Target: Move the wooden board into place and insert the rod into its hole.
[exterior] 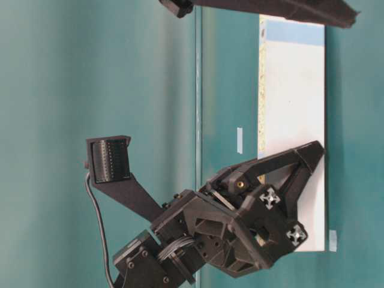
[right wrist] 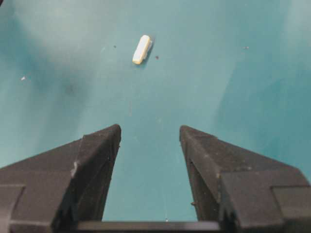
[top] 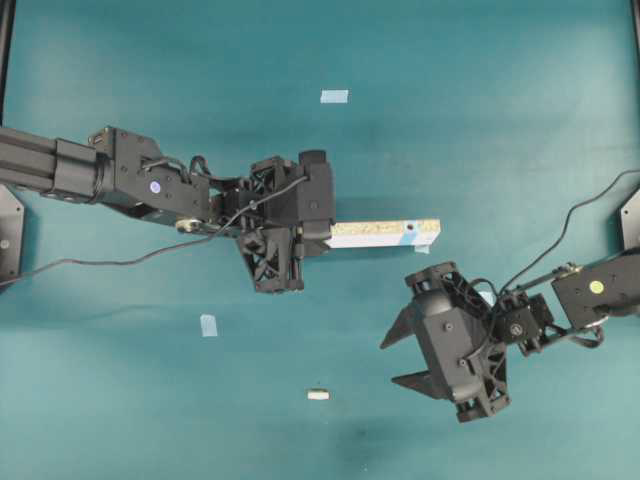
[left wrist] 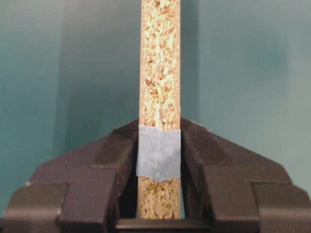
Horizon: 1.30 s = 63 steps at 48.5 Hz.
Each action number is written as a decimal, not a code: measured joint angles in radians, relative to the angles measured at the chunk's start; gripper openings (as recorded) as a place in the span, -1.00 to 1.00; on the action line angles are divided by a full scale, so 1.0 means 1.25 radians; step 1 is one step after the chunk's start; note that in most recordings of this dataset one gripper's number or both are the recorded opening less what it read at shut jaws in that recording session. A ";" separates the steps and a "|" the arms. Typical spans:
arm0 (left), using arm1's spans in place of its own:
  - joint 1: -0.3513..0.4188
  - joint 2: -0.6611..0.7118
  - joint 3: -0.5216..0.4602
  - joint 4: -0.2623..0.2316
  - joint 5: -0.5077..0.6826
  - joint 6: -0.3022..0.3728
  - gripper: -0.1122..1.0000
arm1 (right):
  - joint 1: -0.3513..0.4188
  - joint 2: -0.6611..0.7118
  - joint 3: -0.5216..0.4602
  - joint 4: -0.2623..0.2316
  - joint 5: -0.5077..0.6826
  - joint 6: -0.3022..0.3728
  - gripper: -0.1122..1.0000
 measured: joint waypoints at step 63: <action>-0.017 -0.255 0.130 0.001 0.034 -0.004 0.34 | -0.011 0.009 -0.037 -0.007 0.050 0.012 0.31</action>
